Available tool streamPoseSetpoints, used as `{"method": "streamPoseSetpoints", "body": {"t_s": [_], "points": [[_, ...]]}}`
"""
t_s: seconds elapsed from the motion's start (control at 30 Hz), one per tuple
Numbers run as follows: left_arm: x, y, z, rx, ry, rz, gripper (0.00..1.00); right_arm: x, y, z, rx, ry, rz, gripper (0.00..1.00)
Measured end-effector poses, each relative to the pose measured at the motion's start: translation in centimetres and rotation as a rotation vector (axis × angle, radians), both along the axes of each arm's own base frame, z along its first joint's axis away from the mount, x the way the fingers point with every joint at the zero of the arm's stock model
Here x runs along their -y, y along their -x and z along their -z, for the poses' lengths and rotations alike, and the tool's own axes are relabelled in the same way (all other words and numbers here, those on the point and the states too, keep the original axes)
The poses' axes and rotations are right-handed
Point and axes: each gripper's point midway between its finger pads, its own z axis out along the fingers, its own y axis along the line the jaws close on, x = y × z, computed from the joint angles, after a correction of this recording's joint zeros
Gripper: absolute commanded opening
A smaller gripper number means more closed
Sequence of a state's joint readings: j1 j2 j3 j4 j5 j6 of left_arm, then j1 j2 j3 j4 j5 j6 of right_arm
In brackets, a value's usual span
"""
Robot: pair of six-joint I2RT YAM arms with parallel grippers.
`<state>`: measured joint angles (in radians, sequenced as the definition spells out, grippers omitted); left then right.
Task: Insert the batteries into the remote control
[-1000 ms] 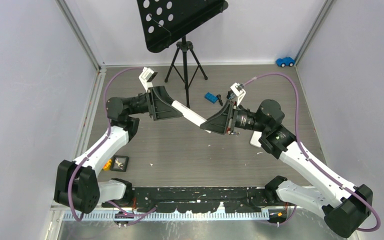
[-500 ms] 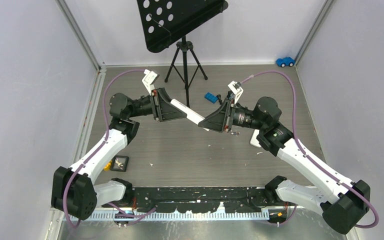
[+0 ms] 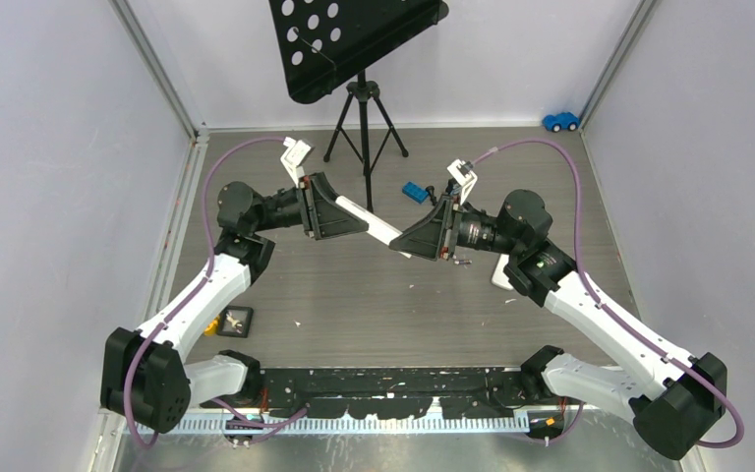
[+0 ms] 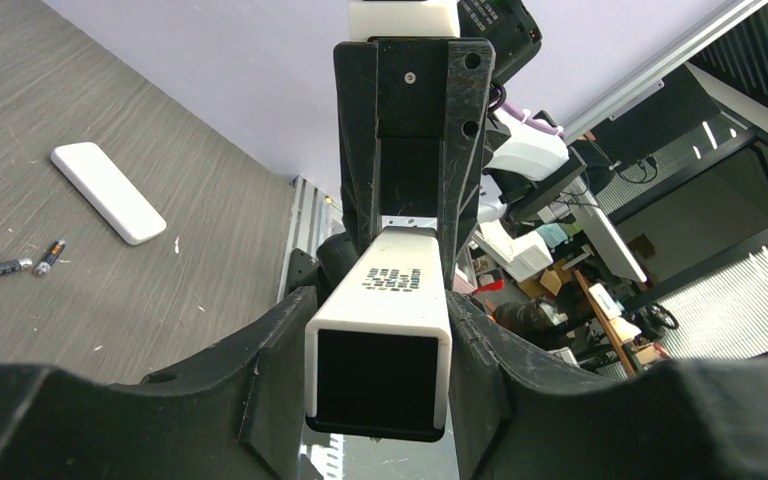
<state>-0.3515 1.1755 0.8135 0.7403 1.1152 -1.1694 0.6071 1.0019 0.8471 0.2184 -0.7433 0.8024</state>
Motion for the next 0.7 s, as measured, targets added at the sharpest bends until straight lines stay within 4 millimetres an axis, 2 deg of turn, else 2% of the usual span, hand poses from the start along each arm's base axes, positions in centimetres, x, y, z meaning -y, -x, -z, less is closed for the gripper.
{"method": "streamPoseSetpoints", "body": {"t_s": [0.23, 0.37, 0.47, 0.5, 0.53, 0.6, 0.7], "points": [[0.01, -0.09, 0.00, -0.003, 0.001, -0.005, 0.52, -0.01, 0.10, 0.06, -0.002, 0.002, -0.006, 0.05], [0.03, -0.13, 0.05, -0.009, 0.000, -0.006, 0.38, 0.00, 0.13, 0.16, -0.006, 0.005, -0.008, 0.05], [0.03, -0.01, 0.05, -0.016, -0.001, 0.000, 0.17, -0.06, -0.01, 0.40, -0.009, 0.011, -0.005, 0.06], [0.02, 0.04, 0.02, -0.026, -0.001, 0.003, 0.09, -0.05, -0.10, 0.44, -0.005, 0.013, -0.003, 0.14], [0.02, 0.08, -0.06, -0.026, 0.001, 0.004, 0.01, -0.04, -0.10, 0.43, -0.003, 0.013, -0.003, 0.26], [0.01, 0.08, -0.08, -0.026, 0.002, 0.004, 0.00, -0.03, -0.20, 0.41, -0.003, 0.012, 0.003, 0.55], [0.03, -0.11, -0.12, -0.010, 0.005, -0.007, 0.00, -0.04, -0.38, 0.27, -0.027, 0.002, 0.018, 0.82]]}}
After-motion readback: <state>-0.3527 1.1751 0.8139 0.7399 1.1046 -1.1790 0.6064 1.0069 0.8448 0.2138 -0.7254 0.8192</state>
